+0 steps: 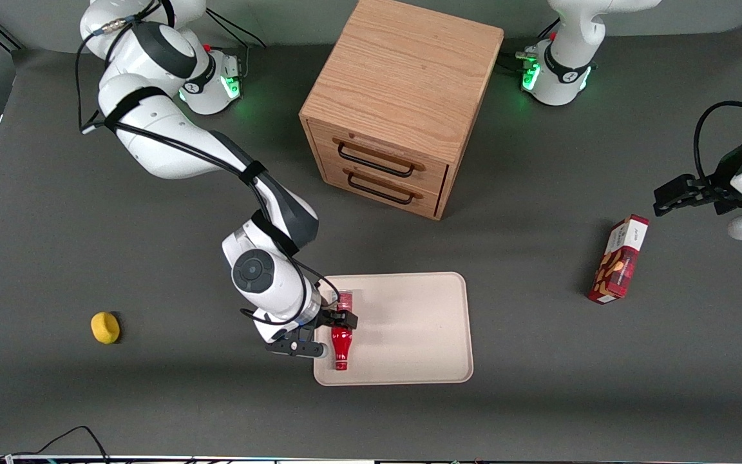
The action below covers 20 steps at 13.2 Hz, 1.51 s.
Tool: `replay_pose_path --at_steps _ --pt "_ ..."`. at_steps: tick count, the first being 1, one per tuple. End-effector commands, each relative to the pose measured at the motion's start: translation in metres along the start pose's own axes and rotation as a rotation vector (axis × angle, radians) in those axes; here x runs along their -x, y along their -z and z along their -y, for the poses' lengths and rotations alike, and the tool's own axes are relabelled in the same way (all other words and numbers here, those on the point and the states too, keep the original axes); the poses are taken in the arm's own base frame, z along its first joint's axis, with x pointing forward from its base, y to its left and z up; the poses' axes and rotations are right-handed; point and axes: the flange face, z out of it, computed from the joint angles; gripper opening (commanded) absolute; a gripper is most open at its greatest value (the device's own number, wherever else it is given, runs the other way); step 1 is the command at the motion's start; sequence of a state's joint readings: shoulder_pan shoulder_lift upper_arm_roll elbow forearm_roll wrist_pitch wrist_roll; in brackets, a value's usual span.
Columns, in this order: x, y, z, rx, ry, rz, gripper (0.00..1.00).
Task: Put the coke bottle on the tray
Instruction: 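Open the right gripper and withdraw it up and away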
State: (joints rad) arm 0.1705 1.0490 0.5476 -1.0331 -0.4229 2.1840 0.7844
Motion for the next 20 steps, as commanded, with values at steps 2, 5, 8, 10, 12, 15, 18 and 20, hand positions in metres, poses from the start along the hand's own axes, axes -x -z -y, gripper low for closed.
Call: replay_pose_path --at_steps 2,5,8,10,12,15,18,20 --pt "0.001 0.098 0.013 0.063 0.071 -0.016 1.0" --pt "0.008 0.18 0.009 0.137 0.07 -0.006 1.0" --pt "0.011 0.258 -0.015 0.182 0.015 0.012 1.0" --pt "0.029 0.307 -0.028 0.254 0.023 0.047 1.0" --pt "0.037 0.347 -0.052 0.277 0.05 0.098 1.0" --pt "0.045 0.396 -0.1 0.292 0.067 0.132 1.0" --pt "0.063 0.429 -0.171 0.249 0.028 0.176 1.0" --pt "0.085 0.437 -0.202 0.248 0.008 0.171 1.0"
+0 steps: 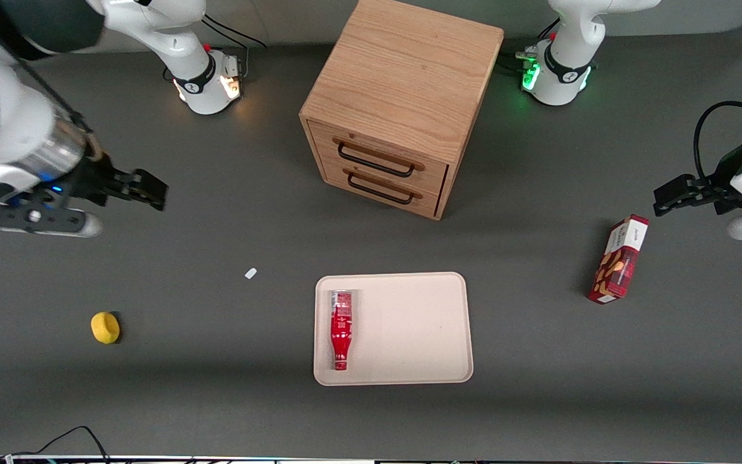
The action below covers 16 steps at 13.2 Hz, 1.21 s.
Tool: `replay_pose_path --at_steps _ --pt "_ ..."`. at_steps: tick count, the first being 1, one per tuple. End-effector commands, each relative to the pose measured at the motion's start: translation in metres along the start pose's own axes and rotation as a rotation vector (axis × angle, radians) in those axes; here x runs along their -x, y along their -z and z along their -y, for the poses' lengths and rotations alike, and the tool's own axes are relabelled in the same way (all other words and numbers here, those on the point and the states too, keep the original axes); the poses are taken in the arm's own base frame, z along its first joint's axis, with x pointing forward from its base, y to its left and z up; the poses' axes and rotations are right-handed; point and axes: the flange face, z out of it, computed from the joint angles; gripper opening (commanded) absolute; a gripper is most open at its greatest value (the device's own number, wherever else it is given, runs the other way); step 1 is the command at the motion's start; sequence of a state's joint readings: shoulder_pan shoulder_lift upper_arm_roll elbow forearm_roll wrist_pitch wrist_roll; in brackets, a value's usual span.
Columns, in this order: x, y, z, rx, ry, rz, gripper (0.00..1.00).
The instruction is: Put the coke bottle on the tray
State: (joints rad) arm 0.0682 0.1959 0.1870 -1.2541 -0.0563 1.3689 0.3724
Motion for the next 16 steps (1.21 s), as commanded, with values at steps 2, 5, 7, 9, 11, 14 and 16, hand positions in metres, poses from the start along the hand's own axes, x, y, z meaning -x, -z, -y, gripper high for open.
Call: replay_pose_path --at_steps 2,5,7,9,11,14,16 --pt "0.06 -0.025 -0.056 -0.023 -0.032 -0.022 1.0" --pt "0.084 -0.047 -0.081 -0.054 -0.064 -0.048 1.0" --pt "0.089 -0.048 -0.085 -0.059 -0.067 -0.047 1.0" --pt "0.086 -0.039 -0.084 -0.061 -0.065 -0.059 1.0" --pt "0.073 -0.028 -0.081 -0.061 -0.078 -0.052 1.0" --pt "0.063 -0.015 -0.093 -0.059 -0.086 -0.021 1.0" --pt "0.063 -0.01 -0.098 -0.059 -0.091 -0.018 1.0"
